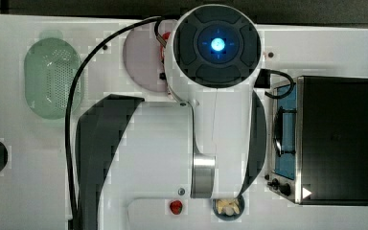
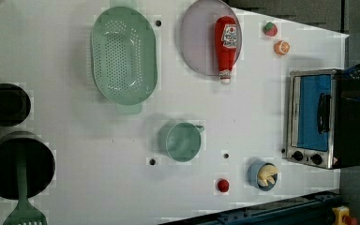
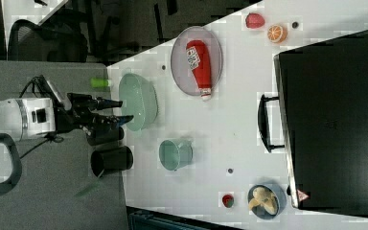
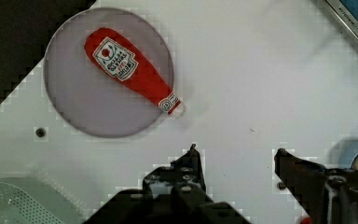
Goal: Pick ketchup from plate and place it on table.
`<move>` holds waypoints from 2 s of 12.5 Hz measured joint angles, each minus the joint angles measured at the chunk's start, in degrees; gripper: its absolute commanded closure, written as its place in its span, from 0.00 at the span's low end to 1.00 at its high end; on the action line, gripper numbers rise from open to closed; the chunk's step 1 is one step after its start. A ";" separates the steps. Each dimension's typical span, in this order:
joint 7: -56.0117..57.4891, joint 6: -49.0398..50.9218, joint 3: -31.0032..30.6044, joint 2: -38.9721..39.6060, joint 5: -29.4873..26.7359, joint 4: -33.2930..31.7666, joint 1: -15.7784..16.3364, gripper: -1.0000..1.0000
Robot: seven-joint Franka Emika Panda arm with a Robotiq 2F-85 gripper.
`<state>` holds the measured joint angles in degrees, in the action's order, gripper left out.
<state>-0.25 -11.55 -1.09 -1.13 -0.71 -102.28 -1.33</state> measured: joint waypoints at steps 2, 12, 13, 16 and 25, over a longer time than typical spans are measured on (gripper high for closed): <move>-0.01 4.70 -2.09 -4.05 0.00 -5.20 -1.89 0.10; 0.21 -2.93 -3.47 1.81 -0.02 -5.15 -2.98 0.00; 0.21 -4.37 -3.59 4.06 -0.18 -5.48 -2.93 0.00; 0.34 -7.04 -4.29 10.15 -0.42 -6.04 -2.95 0.00; 20.07 -23.59 -4.58 23.96 -0.01 -3.02 -2.05 0.00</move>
<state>19.82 -35.14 -5.67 22.83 -0.72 -105.30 -3.38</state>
